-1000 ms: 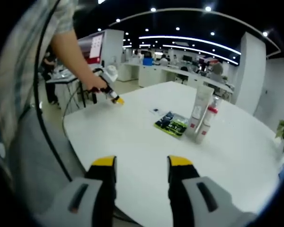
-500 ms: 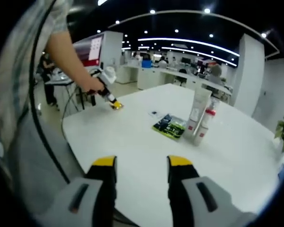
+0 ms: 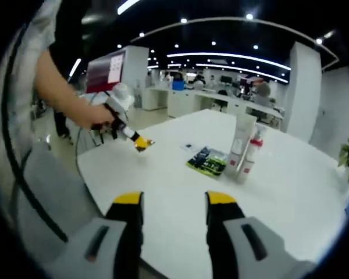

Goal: Arrange the skincare products in the storage area until every visible bottle or jar stands upright without overlapping.

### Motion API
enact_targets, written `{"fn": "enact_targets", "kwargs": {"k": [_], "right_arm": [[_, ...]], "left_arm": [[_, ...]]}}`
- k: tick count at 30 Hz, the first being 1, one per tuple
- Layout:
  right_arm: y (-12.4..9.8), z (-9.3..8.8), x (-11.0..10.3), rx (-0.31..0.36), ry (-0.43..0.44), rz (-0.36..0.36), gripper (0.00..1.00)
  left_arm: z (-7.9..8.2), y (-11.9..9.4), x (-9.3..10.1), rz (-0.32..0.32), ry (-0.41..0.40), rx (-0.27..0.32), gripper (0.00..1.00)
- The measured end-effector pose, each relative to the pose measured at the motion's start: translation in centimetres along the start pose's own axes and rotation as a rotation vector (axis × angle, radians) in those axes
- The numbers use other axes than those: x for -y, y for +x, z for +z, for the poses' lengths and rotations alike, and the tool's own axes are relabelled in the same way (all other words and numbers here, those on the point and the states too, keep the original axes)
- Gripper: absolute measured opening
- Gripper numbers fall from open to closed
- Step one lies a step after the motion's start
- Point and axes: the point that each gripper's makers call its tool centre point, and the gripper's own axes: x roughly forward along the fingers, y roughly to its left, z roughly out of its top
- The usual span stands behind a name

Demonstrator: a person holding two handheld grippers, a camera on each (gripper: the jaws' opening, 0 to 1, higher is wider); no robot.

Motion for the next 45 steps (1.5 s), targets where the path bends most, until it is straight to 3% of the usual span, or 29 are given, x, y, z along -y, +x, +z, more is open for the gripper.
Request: {"fn": "enact_targets", "kwargs": {"k": [4,7,9,11,13,16,19,23,25,27,30,38,43,45], "right_arm": [[-0.1,0.3,0.0,0.02,0.043,0.013,0.4],[0.2,0.1,-0.9,0.009,0.088,0.067,0.39],[0.1,0.2,-1.3,0.013,0.136,0.101,0.37],[-0.3,0.6,-2.2,0.004,0.307,0.221,0.29],[-0.3,2.0,-1.9,0.07,0.47,0.273,0.26],[0.4,2.3,-1.7,0.091,0.709,0.308,0.33],[0.9,1.6,-3.0,0.052,0.854,0.376,0.35],[1.1,1.4,-3.2,0.054,0.84,0.365,0.25],[1.2,1.6,-3.3,0.063,0.896,0.395,0.25],[0.9,1.2,-3.9,0.025,0.946,0.445,0.23],[0.6,1.5,-3.5,0.049,0.951,0.441,0.14],[0.6,0.8,-3.4,0.017,0.978,0.444,0.03],[0.5,0.7,-2.7,0.023,0.995,0.421,0.0],[0.5,1.0,-2.6,0.035,0.989,0.423,0.0]], "left_arm": [[-1.4,-1.4,6.0,-0.106,-0.019,0.042,0.37],[-2.5,-2.5,9.6,-0.17,-0.022,0.054,0.37],[-2.9,-3.0,10.9,-0.185,-0.024,0.067,0.37],[-3.8,-3.8,12.8,-0.214,-0.017,0.069,0.37],[-4.5,-4.6,14.5,-0.246,0.007,0.073,0.37],[-5.3,-5.6,15.8,-0.262,0.022,0.074,0.37],[-5.6,-6.3,16.8,-0.271,0.104,0.081,0.37],[-5.6,-7.2,18.1,-0.277,0.141,0.099,0.37],[-5.6,-7.4,18.8,-0.281,0.17,0.106,0.37],[-5.7,-7.4,19.5,-0.289,0.186,0.106,0.37],[-5.9,-7.4,20.5,-0.303,0.228,0.094,0.37],[-5.9,-7.2,22.3,-0.329,0.276,0.095,0.38],[-5.5,-7.4,22.1,-0.376,0.259,0.107,0.4],[-5.3,-7.6,22.3,-0.443,0.175,0.116,0.4]]}}
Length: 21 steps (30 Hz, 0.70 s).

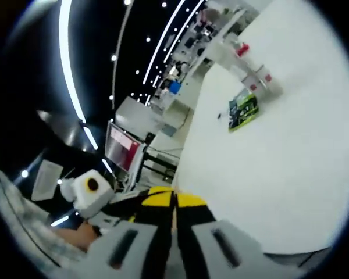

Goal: Arrange the skincare products in the storage area until every visible bottle or jar stands upright without overlapping.

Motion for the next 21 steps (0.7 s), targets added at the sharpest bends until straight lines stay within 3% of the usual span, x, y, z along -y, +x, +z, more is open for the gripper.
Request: {"fn": "enact_targets", "kwargs": {"k": [1,2,4,7,10,11,13,16,18,19,21], "right_arm": [[0.0,0.0,0.0,-0.002,0.003,0.005,0.0],[-0.1,0.1,0.2,0.002,-0.009,-0.01,0.0],[-0.2,0.5,0.0,0.02,0.015,0.012,0.0],[-0.3,0.8,-0.3,0.032,0.041,0.039,0.0],[-0.1,0.6,-1.0,0.024,0.054,0.084,0.0],[-0.1,0.5,-1.2,0.018,0.055,0.095,0.0],[-0.1,0.4,-1.9,0.011,0.063,0.135,0.0],[0.0,0.2,-2.5,-0.004,0.046,0.156,0.0],[0.1,0.0,-2.6,-0.014,0.05,0.165,0.0],[0.1,-0.1,-2.5,-0.017,0.048,0.16,0.0],[0.1,-0.1,-2.2,-0.013,0.046,0.147,0.0]], "left_arm": [[0.1,-0.2,0.2,-0.037,-0.031,0.016,0.4],[1.0,-0.5,-0.1,-0.068,-0.11,0.088,0.37],[1.7,-1.2,-0.6,-0.135,-0.252,0.166,0.31],[1.3,-1.7,-1.9,-0.154,-0.33,0.186,0.3],[1.3,-1.9,-1.1,-0.264,-0.47,0.205,0.35],[1.7,-2.0,-0.7,-0.319,-0.533,0.237,0.36],[1.5,-2.2,-0.5,-0.372,-0.611,0.236,0.34],[1.4,-2.4,-0.7,-0.382,-0.642,0.266,0.18],[1.0,-2.4,-1.0,-0.381,-0.718,0.264,0.1],[0.7,-2.5,-0.7,-0.413,-0.751,0.246,0.07],[1.3,-2.8,-0.9,-0.442,-0.765,0.267,0.02]]}}
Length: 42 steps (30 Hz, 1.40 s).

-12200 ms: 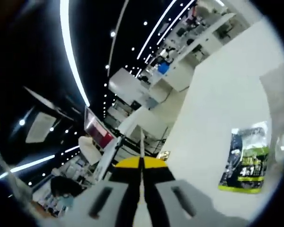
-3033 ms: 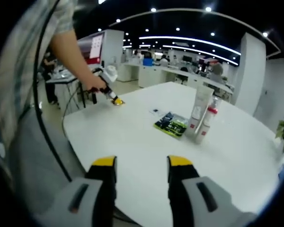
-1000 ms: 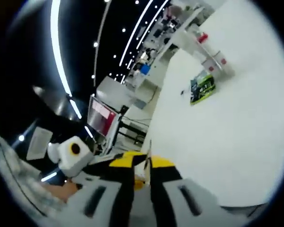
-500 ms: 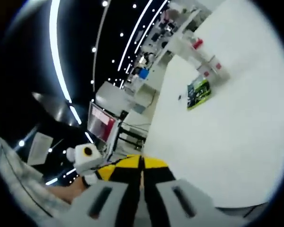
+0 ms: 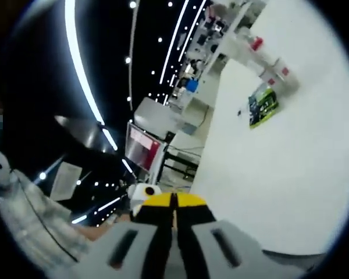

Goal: Arrange the skincare products in the storage area until every visible bottle or jar stands upright without overlapping.

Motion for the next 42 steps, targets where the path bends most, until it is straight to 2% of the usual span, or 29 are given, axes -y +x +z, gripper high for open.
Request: {"fn": "enact_targets", "kwargs": {"k": [5,7,9,15,19,26,32,34,38,42], "right_arm": [[0.3,0.1,0.0,0.012,0.015,0.021,0.02],[0.5,-0.1,-0.1,0.003,0.02,0.03,0.02],[0.8,-0.5,-0.3,-0.011,0.028,0.038,0.04],[0.9,-0.9,-0.7,-0.035,0.012,0.048,0.01],[0.6,-0.4,-0.6,-0.016,-0.008,0.031,0.0],[0.2,0.4,-0.1,0.023,0.012,0.021,0.0],[0.0,0.8,0.1,0.042,0.011,0.009,0.0],[-0.3,1.2,0.3,0.068,0.026,0.008,0.0],[-0.3,1.3,0.9,0.071,0.062,-0.002,0.0],[-0.1,1.2,0.7,0.069,0.055,0.003,0.0]], "left_arm": [[1.0,-0.1,0.7,-0.032,-0.017,0.044,0.01],[1.8,-0.2,0.9,-0.061,-0.078,0.107,0.01],[2.4,-0.5,0.4,-0.05,-0.105,0.141,0.01],[1.9,-0.6,0.7,-0.048,-0.103,0.134,0.01],[1.0,-0.7,0.6,-0.045,-0.116,0.051,0.01],[-0.7,-0.8,0.8,-0.022,-0.03,-0.127,0.01],[-1.6,-0.6,0.3,-0.012,-0.038,-0.149,0.02],[-2.2,-0.8,0.2,-0.002,-0.029,-0.18,0.02],[-2.4,-0.6,0.3,-0.007,-0.027,-0.19,0.02],[-2.3,-0.6,0.1,-0.006,-0.026,-0.193,0.01]]}}
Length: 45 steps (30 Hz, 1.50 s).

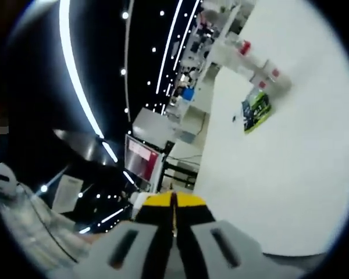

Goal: Arrange the skincare products in the storage area until every visible bottle or jar stands upright without overlapping.

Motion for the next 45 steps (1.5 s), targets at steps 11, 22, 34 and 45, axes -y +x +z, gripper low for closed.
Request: {"fn": "enact_targets", "kwargs": {"k": [11,22,34,45], "right_arm": [[0.1,-1.0,-1.3,-0.106,-0.548,-0.168,0.21],[-2.2,-1.9,1.6,-0.203,-0.955,-0.38,0.48],[-1.4,-2.5,2.4,-0.256,-1.081,-0.406,0.52],[-1.6,-3.0,3.4,-0.312,-1.115,-0.431,0.49]], "left_arm": [[2.8,-1.9,-0.8,0.013,-0.02,0.064,0.0],[9.3,-4.5,-3.2,0.101,-0.047,0.151,0.01],[11.7,-3.9,-7.1,0.228,-0.052,0.06,0.01],[14.7,-3.1,-11.7,0.36,-0.066,-0.02,0.01]]}}
